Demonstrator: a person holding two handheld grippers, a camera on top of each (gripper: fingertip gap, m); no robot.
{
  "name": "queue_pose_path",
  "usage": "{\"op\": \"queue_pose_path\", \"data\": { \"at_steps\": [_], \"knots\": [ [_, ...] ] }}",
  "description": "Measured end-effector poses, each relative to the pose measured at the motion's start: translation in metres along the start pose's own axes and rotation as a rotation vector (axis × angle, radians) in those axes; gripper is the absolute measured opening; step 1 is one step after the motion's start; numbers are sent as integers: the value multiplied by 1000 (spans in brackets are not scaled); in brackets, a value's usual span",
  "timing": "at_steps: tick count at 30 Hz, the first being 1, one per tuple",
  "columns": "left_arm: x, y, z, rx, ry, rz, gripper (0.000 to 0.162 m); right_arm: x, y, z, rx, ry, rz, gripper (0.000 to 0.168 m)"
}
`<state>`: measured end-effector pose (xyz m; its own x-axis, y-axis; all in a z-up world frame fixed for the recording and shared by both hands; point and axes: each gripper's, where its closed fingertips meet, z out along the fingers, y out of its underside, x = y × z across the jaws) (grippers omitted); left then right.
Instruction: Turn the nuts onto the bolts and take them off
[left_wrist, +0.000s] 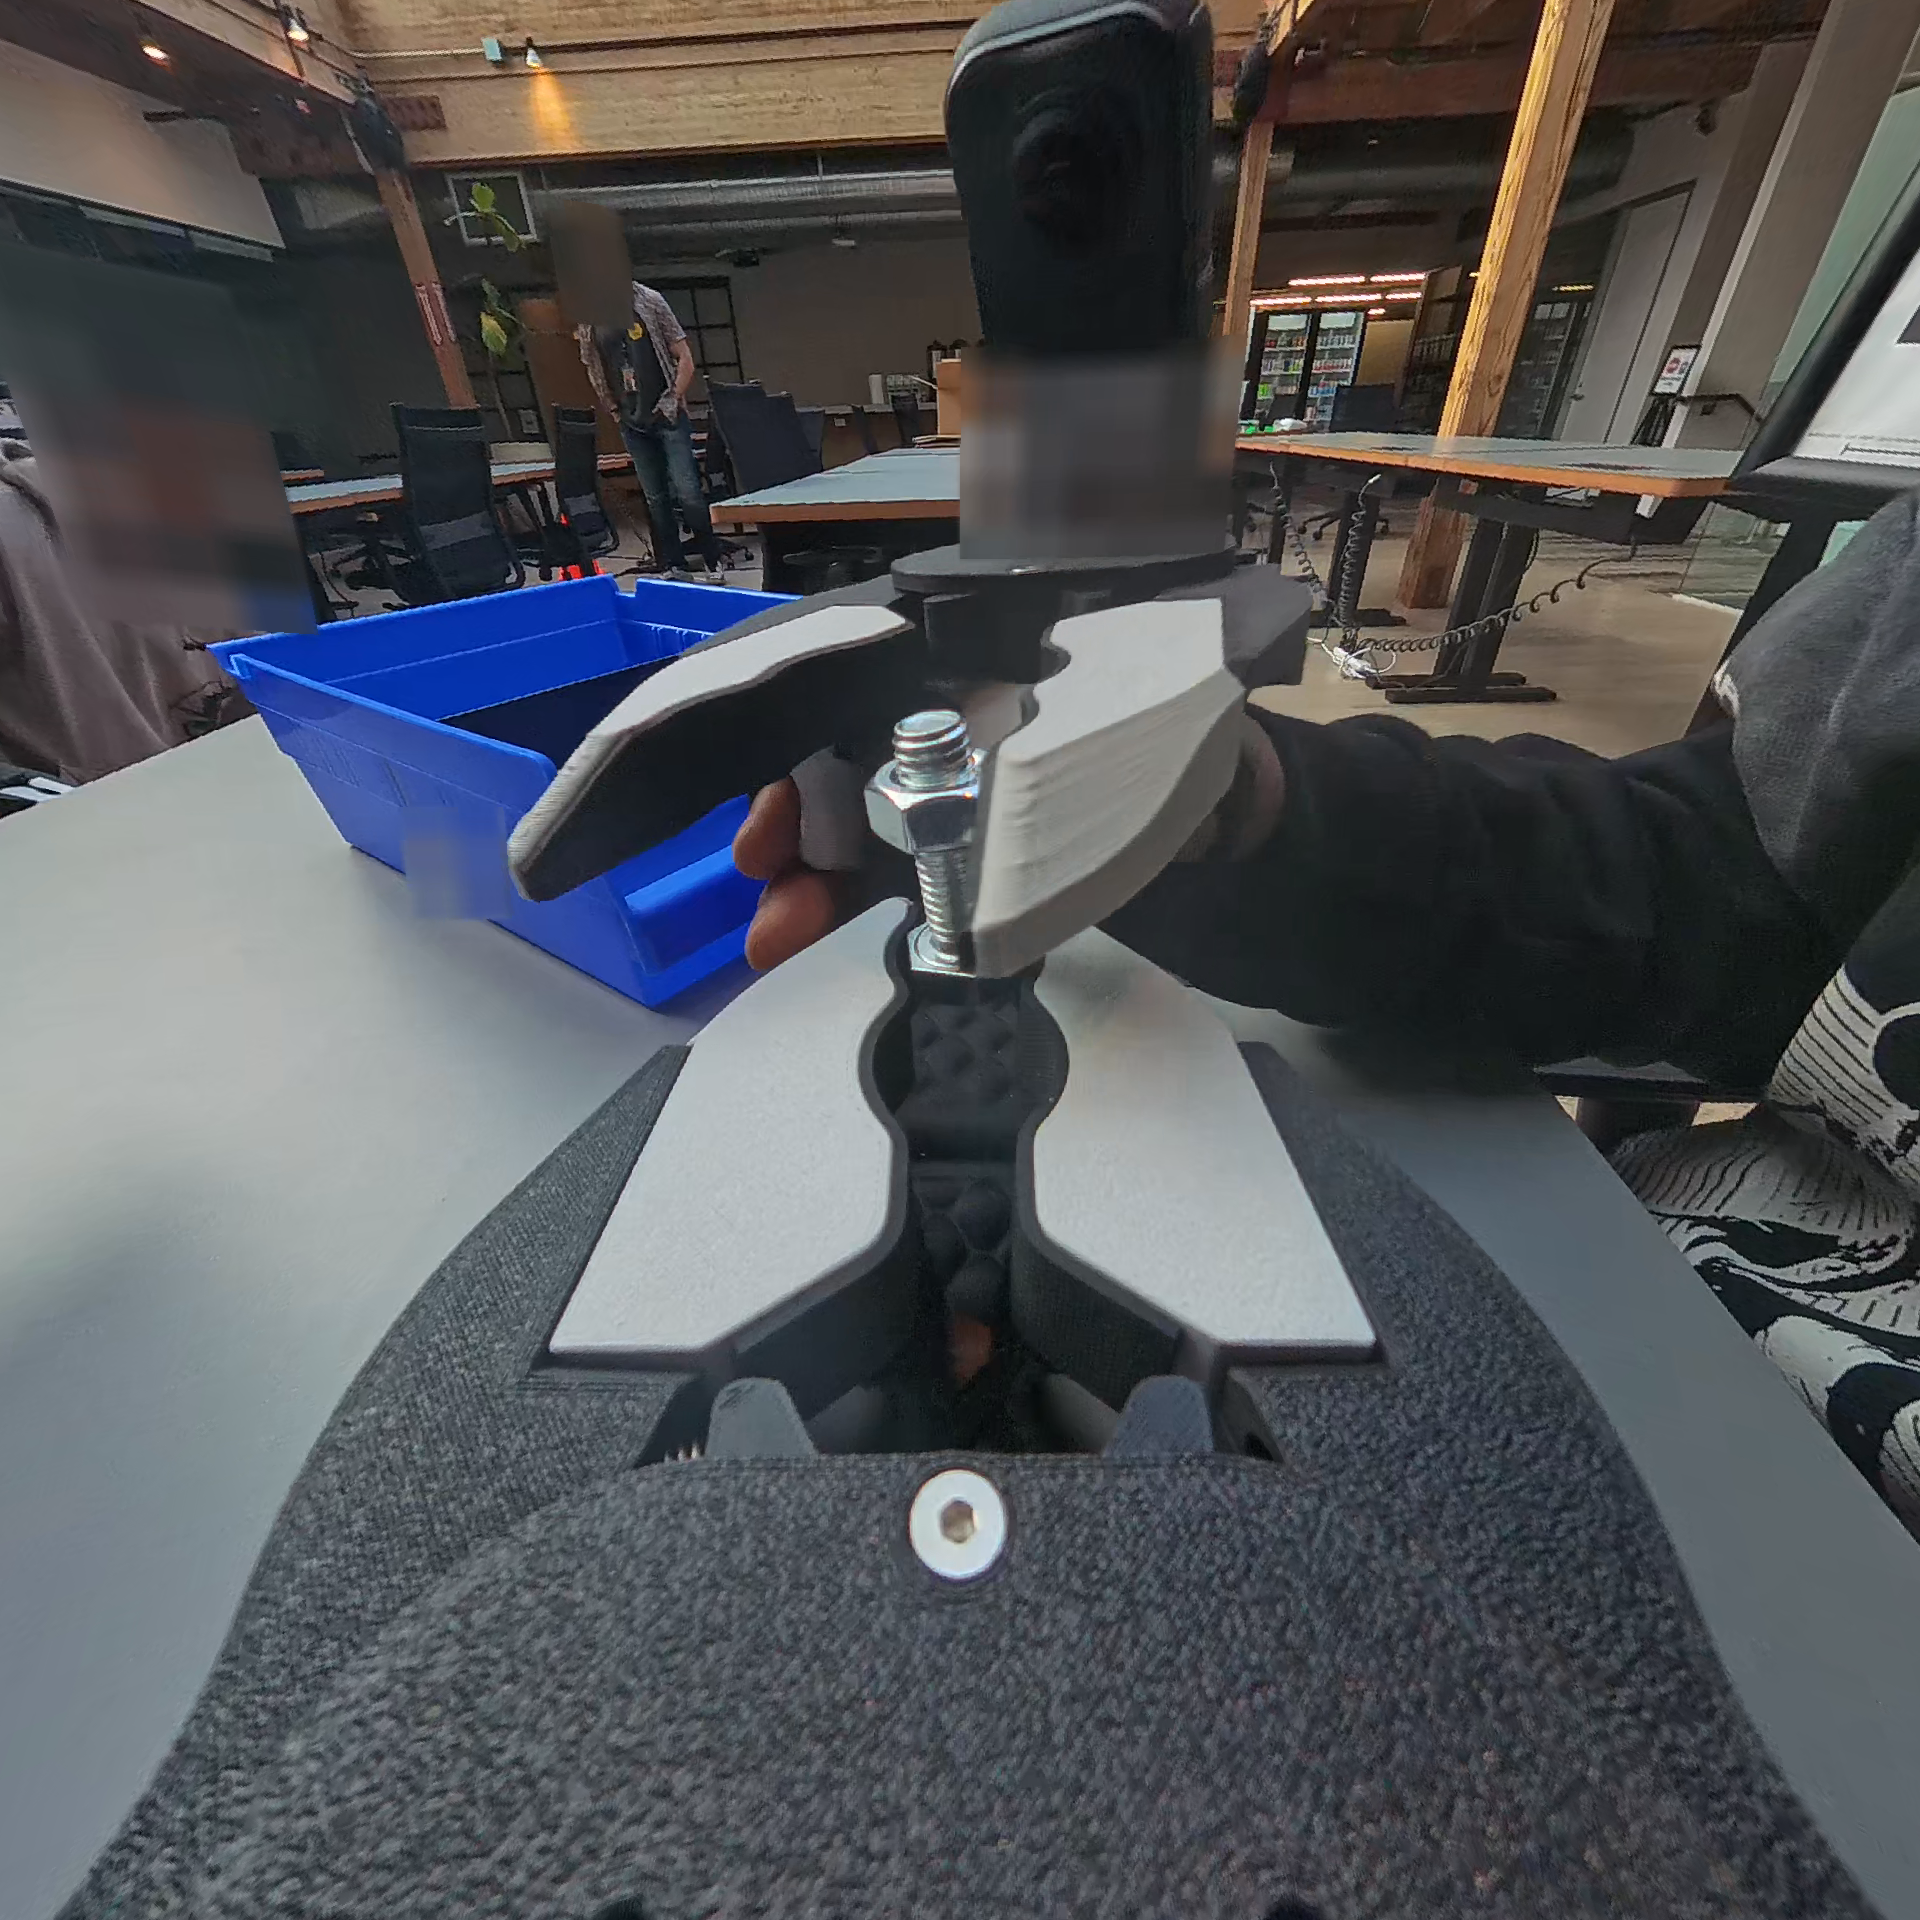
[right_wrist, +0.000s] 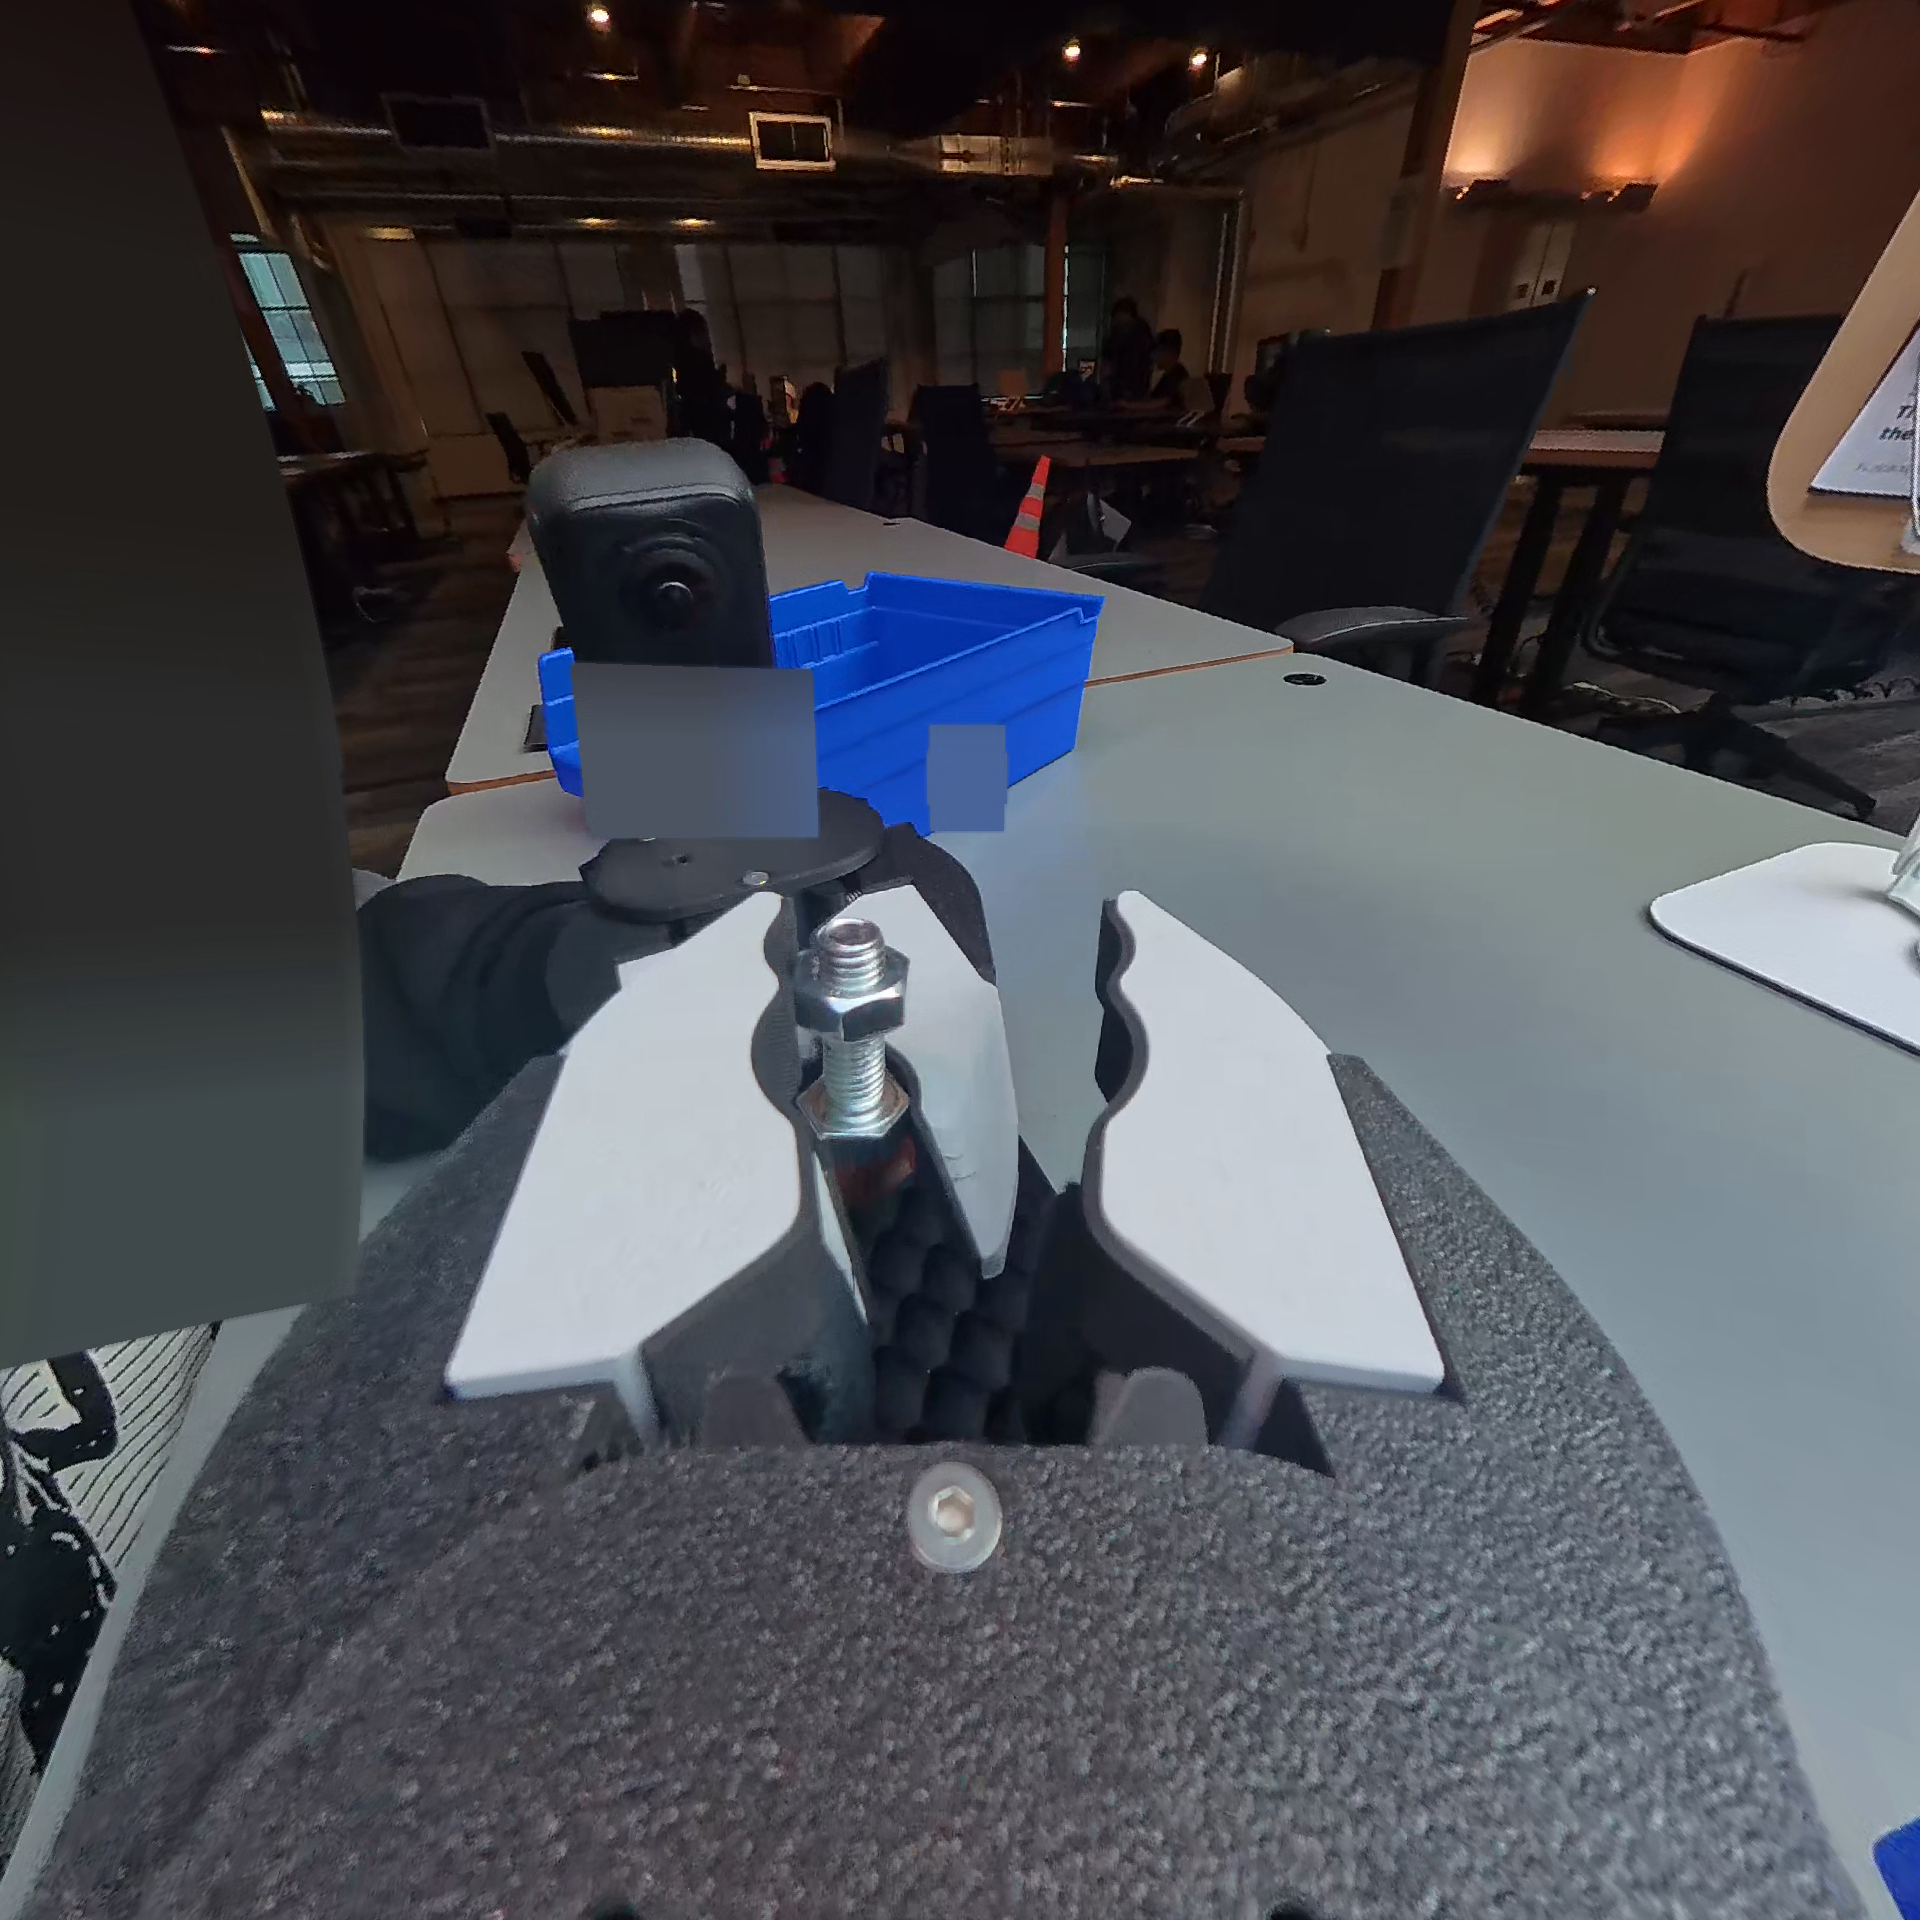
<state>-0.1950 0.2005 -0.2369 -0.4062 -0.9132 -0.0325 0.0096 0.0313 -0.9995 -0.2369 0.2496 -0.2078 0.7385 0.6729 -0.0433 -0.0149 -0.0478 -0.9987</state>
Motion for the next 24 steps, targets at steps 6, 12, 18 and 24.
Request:
{"op": "queue_pose_path", "data": {
  "at_steps": [6, 12, 18, 24],
  "knots": [
    [0, 0, 0, 2, 4, -7, 15, 3, -2, -16, 9, 12, -18, 51],
    [0, -1, -1, 3, 6, -5, 15, -1, -3, -28, 13, -9, -48, 41],
    [0, -2, -2, 16, 7, -7, 15, 7, -1, -43, 20, 24, -58, 17],
    [1, -1, -1, 8, 9, 0, 15, -1, -8, -44, 72, -39, 1, 35]
  ]
}}
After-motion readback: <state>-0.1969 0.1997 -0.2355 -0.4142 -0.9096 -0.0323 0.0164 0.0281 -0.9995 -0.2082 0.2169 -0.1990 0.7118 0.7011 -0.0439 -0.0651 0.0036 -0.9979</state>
